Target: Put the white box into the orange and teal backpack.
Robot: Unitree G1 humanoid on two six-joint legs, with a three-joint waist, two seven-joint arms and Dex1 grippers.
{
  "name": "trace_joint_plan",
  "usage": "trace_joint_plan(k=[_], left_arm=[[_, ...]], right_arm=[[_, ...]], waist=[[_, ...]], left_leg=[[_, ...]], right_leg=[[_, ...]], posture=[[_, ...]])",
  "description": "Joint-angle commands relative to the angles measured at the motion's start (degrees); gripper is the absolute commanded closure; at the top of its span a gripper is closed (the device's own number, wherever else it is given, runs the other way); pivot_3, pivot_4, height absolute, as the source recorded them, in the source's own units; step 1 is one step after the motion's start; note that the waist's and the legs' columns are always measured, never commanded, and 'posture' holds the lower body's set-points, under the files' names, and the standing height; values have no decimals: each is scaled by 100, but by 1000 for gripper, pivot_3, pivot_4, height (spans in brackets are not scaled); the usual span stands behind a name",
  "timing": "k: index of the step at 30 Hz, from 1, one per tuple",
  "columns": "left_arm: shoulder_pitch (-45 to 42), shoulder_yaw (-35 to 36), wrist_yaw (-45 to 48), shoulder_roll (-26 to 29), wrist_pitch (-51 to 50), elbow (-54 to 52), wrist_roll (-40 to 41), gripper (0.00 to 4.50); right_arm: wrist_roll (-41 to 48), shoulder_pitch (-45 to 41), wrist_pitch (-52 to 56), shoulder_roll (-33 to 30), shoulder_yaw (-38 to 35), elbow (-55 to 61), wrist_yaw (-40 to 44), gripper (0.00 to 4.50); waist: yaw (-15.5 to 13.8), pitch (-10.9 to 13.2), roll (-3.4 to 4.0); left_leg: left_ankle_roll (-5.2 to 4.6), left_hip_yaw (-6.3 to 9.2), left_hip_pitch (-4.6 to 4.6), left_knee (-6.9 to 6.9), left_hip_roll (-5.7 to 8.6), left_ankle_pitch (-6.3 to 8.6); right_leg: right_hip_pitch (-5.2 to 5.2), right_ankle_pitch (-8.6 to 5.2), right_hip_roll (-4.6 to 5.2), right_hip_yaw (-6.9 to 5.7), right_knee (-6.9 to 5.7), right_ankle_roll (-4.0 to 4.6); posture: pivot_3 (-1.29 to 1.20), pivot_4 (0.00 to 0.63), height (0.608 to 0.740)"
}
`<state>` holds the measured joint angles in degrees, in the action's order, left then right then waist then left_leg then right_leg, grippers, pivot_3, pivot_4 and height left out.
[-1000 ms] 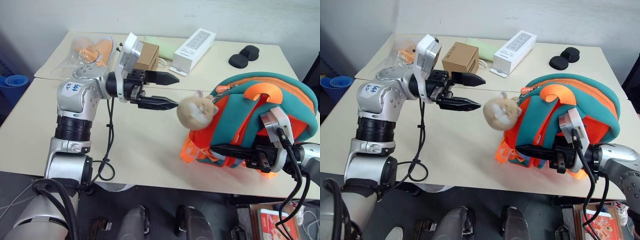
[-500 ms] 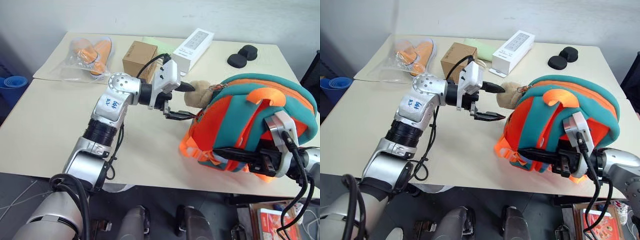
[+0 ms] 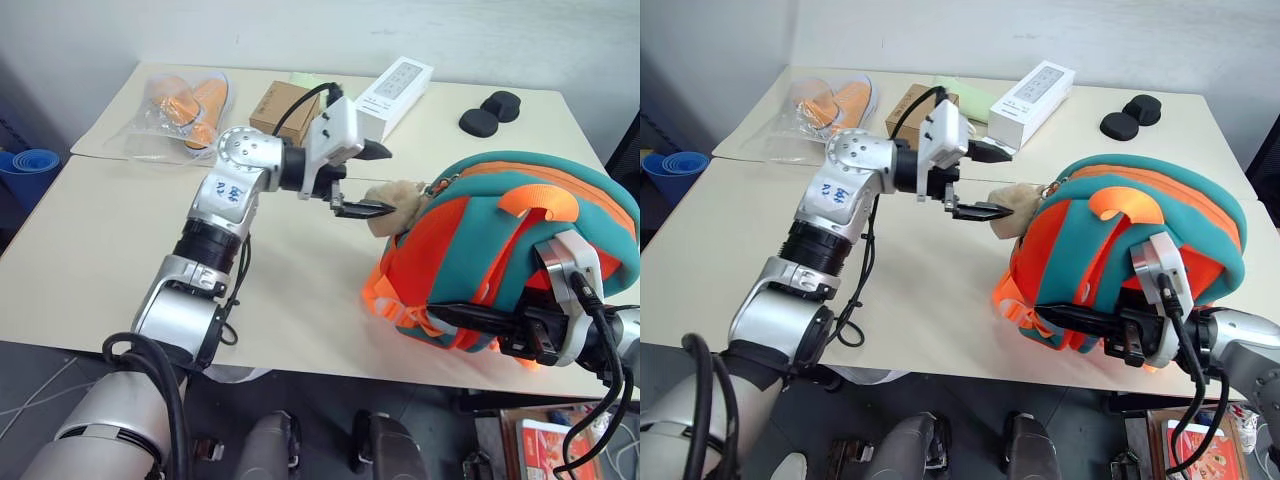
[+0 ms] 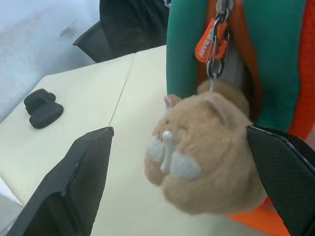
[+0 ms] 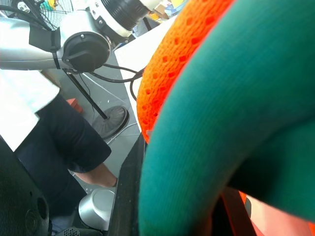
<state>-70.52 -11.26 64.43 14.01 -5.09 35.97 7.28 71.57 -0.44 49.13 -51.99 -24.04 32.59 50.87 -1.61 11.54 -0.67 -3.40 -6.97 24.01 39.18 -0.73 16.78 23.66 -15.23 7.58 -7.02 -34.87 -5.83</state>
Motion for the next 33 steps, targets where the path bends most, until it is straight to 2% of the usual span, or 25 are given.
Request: trace_joint_plan(k=[1, 3, 8, 13, 16, 20, 24, 29, 33], left_arm=[[-185, 139, 62, -221, -348, 177, 209, 196], [-184, 223, 223, -265, -749, 143, 384, 603], [99, 24, 803, 88, -969, -200, 322, 2127], [195, 81, 1061, 615, -128, -132, 129, 3566], [-172, 300, 717, 934, 179, 244, -11, 4083], [-451, 358, 519, 1408, 599, 807, -266, 4157], [-124, 232, 714, 1682, 868, 754, -379, 4157], [632, -290, 879, 1568, 1372, 214, -744, 4157], [957, -913, -84, 1129, 2258, 397, -1684, 4157]], right_arm=[[122, -61, 9, -93, -79, 85, -1, 4500], [130, -98, 24, -90, -76, 42, -47, 4500], [82, -110, 40, -112, -85, -24, -20, 4500], [35, -144, 31, -184, -187, -164, 86, 4500], [13, -231, -55, -147, -308, -380, 111, 4500], [-87, -226, -202, -43, -438, -565, 142, 4500], [-182, -196, -288, 24, -444, -697, 152, 4500], [-507, -373, -441, 92, -232, -840, 180, 4500], [-631, -646, -449, 97, -129, -1017, 220, 4500]], waist=[[4, 0, 0], [24, 0, 0], [36, 0, 0], [24, 0, 0], [23, 0, 0], [36, 0, 1], [35, -1, 1], [27, -1, 1], [-4, -1, 1]], left_leg=[[0, 0, 1, 0, 0, 0], [-1, 0, 5, 0, 0, 0], [2, -2, 4, 0, -5, -1], [3, -2, 2, 0, -5, -2], [3, -2, 4, 0, -5, -2], [3, -4, 4, 1, -4, -1], [4, -6, 2, -1, -4, -1], [1, -9, 4, 1, -1, -2], [-1, -8, 3, 3, 5, -3]], right_leg=[[0, 0, -1, -2, -2, -1], [3, 1, -3, -4, -5, -1], [8, 0, -7, -2, -11, -1], [7, 0, -3, 0, -10, -1], [8, 0, 0, 0, -9, -1], [8, 1, 0, 0, -9, -1], [8, 1, -6, -1, -11, -1], [9, 1, -11, 0, -13, -1], [7, 1, -7, 0, -15, -1]], posture=[[0, 150, 740], [0, 150, 740], [0, 150, 740], [0, 150, 740], [0, 150, 740], [0, 150, 740], [0, 150, 740], [0, 150, 740], [0, 150, 740]])
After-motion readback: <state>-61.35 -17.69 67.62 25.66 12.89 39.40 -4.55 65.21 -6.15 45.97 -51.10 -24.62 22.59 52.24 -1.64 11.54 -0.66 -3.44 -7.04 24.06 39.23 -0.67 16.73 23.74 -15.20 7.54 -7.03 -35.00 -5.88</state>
